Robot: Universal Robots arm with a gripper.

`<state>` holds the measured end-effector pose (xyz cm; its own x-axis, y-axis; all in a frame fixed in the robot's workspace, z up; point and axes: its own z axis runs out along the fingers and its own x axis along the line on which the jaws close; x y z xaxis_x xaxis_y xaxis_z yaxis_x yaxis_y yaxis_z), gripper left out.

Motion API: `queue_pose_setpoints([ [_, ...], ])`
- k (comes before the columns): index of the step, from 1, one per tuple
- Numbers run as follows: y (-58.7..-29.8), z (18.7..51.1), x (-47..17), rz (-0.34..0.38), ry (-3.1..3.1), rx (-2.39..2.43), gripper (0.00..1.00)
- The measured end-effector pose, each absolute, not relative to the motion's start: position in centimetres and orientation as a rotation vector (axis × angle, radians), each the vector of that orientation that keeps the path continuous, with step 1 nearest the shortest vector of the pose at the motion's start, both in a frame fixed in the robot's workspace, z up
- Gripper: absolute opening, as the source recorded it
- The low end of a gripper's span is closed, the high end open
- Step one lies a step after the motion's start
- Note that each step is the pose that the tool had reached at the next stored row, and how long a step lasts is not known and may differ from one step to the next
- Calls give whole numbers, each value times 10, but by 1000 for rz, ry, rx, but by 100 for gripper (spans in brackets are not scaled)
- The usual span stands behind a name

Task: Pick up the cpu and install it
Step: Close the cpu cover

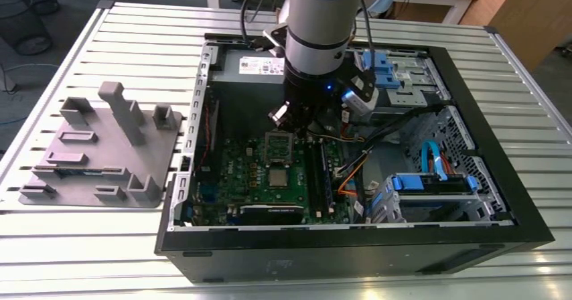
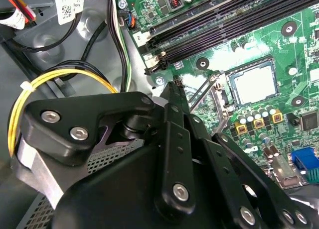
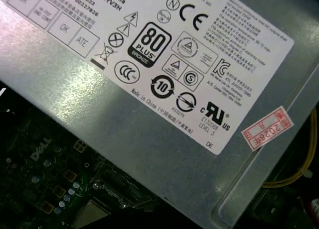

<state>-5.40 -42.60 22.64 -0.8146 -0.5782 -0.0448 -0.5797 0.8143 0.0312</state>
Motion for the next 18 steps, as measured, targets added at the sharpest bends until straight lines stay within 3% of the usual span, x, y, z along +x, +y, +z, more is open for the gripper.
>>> queue_pose_setpoints([
  [18,-426,234,-54,56,2949,-992,11],
])
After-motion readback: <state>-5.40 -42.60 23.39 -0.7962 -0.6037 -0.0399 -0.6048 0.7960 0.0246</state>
